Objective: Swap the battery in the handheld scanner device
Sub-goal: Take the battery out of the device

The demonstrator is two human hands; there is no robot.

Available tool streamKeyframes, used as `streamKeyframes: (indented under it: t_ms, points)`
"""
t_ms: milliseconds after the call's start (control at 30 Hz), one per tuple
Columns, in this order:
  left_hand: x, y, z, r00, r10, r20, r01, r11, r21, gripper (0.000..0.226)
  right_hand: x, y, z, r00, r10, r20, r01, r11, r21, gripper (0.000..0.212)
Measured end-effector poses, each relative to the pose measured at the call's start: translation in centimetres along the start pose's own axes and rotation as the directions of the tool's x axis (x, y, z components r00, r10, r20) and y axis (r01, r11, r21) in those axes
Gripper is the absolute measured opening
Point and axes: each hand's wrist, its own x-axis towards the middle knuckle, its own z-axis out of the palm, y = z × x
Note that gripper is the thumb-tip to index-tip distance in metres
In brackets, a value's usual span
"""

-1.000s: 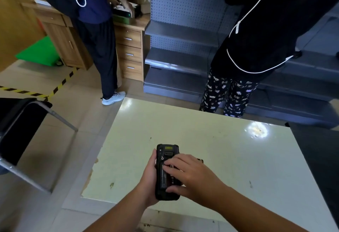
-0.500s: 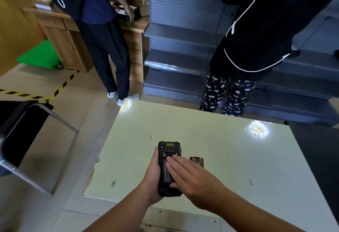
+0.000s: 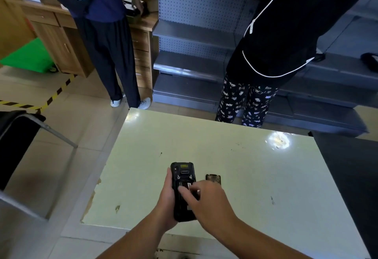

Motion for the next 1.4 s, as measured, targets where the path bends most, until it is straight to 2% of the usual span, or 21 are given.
streamKeyframes:
  t_ms: [67, 200, 267, 367, 467, 500, 567, 667, 867, 967, 1033, 1100, 1167, 1333, 1400]
  points:
    - [0.3, 0.1, 0.4, 1.0, 0.015, 0.008, -0.015, 1.0, 0.022, 0.084, 0.6, -0.8, -0.2, 0.993, 0.116, 0.029, -0.117, 0.992, 0.051, 0.038]
    - [0.4, 0.1, 0.8, 1.0, 0.006, 0.025, -0.006, 1.0, 0.027, 0.08, 2.0, -1.5, -0.3, 0.98, 0.182, 0.076, -0.174, 0.979, -0.106, 0.037]
    - [0.7, 0.1, 0.6, 1.0, 0.005, 0.017, -0.005, 0.999, 0.033, 0.08, 2.4, -1.5, -0.2, 0.971, 0.212, 0.11, -0.2, 0.974, -0.108, 0.036]
    - [0.6, 0.4, 0.7, 1.0, 0.007, 0.003, -0.007, 0.991, 0.131, 0.08, 1.9, -1.4, -0.5, 0.96, 0.233, 0.154, -0.22, 0.971, -0.099, 0.045]
    - [1.7, 0.7, 0.2, 0.99, 0.102, -0.094, -0.069, 0.951, 0.3, 0.073, 1.6, -1.1, -1.3, 0.977, 0.199, 0.08, -0.183, 0.968, -0.173, 0.035]
    - [2.8, 0.5, -0.3, 0.968, 0.184, -0.168, -0.114, 0.926, 0.359, 0.068, 1.6, -1.0, -1.5, 0.982, 0.182, 0.058, -0.167, 0.964, -0.208, 0.034]
    - [4.6, 0.0, -0.8, 0.883, 0.379, -0.279, -0.189, 0.828, 0.528, 0.055, 2.0, -0.8, -1.9, 0.986, 0.167, 0.027, -0.156, 0.96, -0.231, 0.034]
    - [6.4, -0.4, -1.2, 0.789, 0.526, -0.316, -0.175, 0.687, 0.705, 0.042, 2.0, -0.4, -2.1, 0.985, 0.173, 0.006, -0.167, 0.96, -0.225, 0.03]
    - [9.0, -1.1, -1.7, 0.786, 0.517, -0.337, -0.058, 0.605, 0.794, 0.04, 1.2, 2.2, -1.8, 0.972, 0.233, 0.02, -0.221, 0.946, -0.239, 0.036]
    - [9.8, -1.7, -1.9, 0.756, 0.575, -0.312, -0.085, 0.559, 0.825, 0.04, 0.9, 3.3, -1.7, 0.967, 0.254, 0.023, -0.242, 0.94, -0.24, 0.033]
    - [10.2, -2.5, -2.1, 0.735, 0.621, -0.272, -0.13, 0.523, 0.842, 0.054, 0.8, 3.8, -1.6, 0.962, 0.271, 0.025, -0.257, 0.934, -0.247, 0.031]
    - [10.4, -3.4, -2.1, 0.723, 0.65, -0.234, -0.104, 0.437, 0.893, 0.085, 0.7, 4.2, -1.4, 0.961, 0.277, 0.024, -0.263, 0.933, -0.246, 0.031]
    - [10.5, -4.1, -2.0, 0.715, 0.663, -0.22, -0.026, 0.34, 0.94, 0.102, 0.7, 4.5, -1.3, 0.961, 0.275, 0.02, -0.263, 0.936, -0.236, 0.032]
    - [11.3, -4.7, -2.4, 0.639, 0.74, -0.208, 0.146, 0.149, 0.978, 0.096, 1.0, 5.1, -1.2, 0.96, 0.281, 0.015, -0.269, 0.933, -0.239, 0.037]
    - [11.3, -4.6, -2.4, 0.618, 0.756, -0.214, 0.175, 0.133, 0.976, 0.095, 1.1, 5.4, -1.3, 0.958, 0.286, 0.013, -0.274, 0.931, -0.242, 0.039]
